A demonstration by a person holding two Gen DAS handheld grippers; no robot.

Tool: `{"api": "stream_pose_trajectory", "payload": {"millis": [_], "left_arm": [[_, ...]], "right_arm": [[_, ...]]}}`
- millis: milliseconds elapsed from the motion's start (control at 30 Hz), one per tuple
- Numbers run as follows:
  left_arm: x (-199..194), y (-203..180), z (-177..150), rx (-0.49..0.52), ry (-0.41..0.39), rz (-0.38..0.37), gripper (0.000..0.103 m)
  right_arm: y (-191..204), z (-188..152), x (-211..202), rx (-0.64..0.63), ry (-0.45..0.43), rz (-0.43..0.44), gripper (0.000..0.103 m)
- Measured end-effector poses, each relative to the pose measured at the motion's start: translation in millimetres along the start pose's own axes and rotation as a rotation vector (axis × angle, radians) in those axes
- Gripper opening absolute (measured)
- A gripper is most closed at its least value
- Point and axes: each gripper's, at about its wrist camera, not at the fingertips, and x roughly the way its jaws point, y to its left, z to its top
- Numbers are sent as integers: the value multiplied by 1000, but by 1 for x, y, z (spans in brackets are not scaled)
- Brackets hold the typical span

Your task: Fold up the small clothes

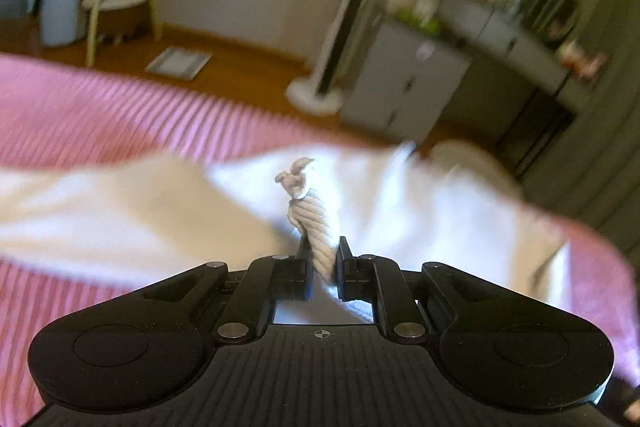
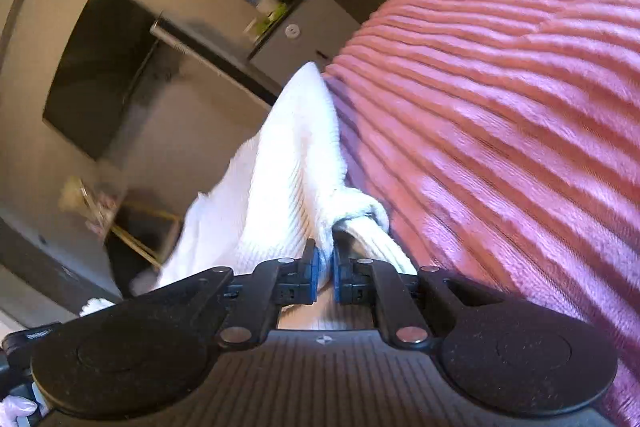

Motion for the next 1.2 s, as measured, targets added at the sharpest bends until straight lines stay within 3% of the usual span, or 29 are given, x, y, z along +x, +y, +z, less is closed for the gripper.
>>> {"api": "stream_pose_trajectory", "payload": {"millis": [100,167,233,300,400,433,500,567,700,767,900,933,1067,1200], "left_arm": [[16,16,-15,-34,87,52,15],[11,18,-17,-37,73,57,19],[2,11,-13,15,38,109,27],[-10,5,-8,58,-23,159,32],[-25,-7,-3,108,-105,191,37],[-26,-12,-3,116,-110,172,42],[-22,-25,-6,128,-94,125,44],[-9,-43,-13,163,-62,89,44],[25,-84,-32,230,13,17,44],[40,-102,-42,253,31,-1,44],[59,-137,-51,314,44,-39,45],[63,-144,-52,336,40,-47,51],[82,-165,-59,433,12,11,55],[86,-172,-57,471,-44,92,53]], "right_arm": [[9,2,-1,-40,21,-41,7],[12,6,-5,-24,44,-58,10],[20,11,-15,-27,52,-84,26],[30,18,-28,-74,10,-142,40],[43,17,-51,-138,-143,-205,40],[48,16,-52,-144,-189,-194,39],[54,11,-42,-182,-199,-134,37],[64,-2,-21,-263,-198,-68,27],[69,-26,13,-424,-132,-158,16],[62,-26,21,-421,-116,-227,0],[51,-17,18,-381,-124,-259,0],[51,-18,20,-386,-121,-261,0],[56,-22,20,-408,-116,-272,0],[48,-17,24,-365,-112,-240,0]]}}
